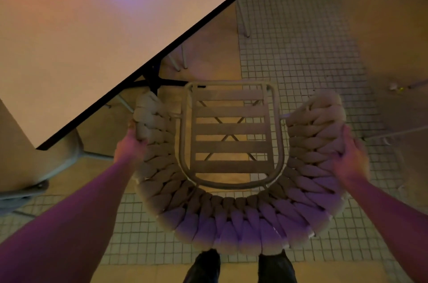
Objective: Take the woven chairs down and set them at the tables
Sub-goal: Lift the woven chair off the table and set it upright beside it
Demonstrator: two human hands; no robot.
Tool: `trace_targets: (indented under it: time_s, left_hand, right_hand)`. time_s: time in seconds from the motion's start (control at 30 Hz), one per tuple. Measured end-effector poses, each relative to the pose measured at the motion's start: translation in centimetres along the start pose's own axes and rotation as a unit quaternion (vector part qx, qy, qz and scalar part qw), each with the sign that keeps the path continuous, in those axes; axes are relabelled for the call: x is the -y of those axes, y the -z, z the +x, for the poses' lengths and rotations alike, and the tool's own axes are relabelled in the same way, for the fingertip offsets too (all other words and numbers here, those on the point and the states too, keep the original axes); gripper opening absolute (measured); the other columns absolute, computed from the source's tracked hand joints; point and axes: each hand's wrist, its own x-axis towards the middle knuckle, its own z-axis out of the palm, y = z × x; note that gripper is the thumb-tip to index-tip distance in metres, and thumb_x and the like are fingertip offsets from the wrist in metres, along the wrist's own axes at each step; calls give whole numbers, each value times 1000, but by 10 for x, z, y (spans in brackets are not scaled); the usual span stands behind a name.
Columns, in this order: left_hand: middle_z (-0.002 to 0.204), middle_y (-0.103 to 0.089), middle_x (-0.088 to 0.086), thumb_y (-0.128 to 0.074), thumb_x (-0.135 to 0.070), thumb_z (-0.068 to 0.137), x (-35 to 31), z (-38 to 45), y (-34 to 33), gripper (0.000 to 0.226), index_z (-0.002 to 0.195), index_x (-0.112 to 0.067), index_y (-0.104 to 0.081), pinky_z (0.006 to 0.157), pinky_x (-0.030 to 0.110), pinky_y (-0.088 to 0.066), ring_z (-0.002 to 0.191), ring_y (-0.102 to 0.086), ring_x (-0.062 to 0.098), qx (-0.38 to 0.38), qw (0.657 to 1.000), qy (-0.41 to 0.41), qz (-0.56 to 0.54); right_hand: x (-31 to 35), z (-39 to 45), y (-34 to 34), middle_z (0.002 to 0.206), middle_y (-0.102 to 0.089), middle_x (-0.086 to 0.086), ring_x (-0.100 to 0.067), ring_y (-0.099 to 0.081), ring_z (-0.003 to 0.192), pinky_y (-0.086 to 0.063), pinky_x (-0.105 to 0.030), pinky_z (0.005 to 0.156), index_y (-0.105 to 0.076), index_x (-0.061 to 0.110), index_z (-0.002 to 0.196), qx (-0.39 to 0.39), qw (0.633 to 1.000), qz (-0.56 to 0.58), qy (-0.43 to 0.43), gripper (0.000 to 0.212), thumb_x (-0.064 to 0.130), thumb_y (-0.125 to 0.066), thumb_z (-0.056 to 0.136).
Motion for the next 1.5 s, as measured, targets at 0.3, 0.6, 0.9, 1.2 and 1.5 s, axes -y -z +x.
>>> trace_targets:
  time_s: [0.3,0.6,0.9,1.2,1.5]
  left_hand:
    - [127,-59,30,-59,-18,90,2,-42,-21,75,153,-23,-19,95,55,-47,112,-58,46,-10,996,47,-70]
    - [125,-60,31,-60,-20,90,0,-108,-49,73,152,-17,-23,92,52,-45,111,-58,49,-85,982,139,-93]
    - [129,-57,33,-61,-17,89,7,-136,-66,73,152,-13,-23,90,52,-45,114,-56,50,-132,958,222,-127]
    - [122,-63,30,-64,-24,88,15,-132,-63,77,152,-19,-21,85,51,-48,107,-61,48,-118,948,270,-123]
    - [129,-59,28,-64,-22,88,-4,-126,-74,76,152,-18,-22,96,49,-44,117,-56,45,-140,938,272,-162]
  right_hand:
    - [-21,58,6,130,-47,-19,-44,-56,99,-49,-46,77,-21,24,151,36,995,-12,88,77,10,-60,86]
    - [7,135,7,126,-50,-19,-40,-55,100,-48,-42,77,-21,21,152,80,973,-23,215,75,10,-58,87]
    - [83,196,-7,130,-51,-18,-36,-54,108,-47,-41,80,-23,20,151,145,946,-41,288,75,8,-61,87]
    - [116,214,-18,135,-48,-15,-36,-57,103,-51,-42,80,-18,24,152,172,933,-38,314,78,7,-59,88]
    - [127,248,-20,133,-47,-19,-38,-57,101,-47,-39,76,-19,22,152,187,921,-48,339,76,9,-58,89]
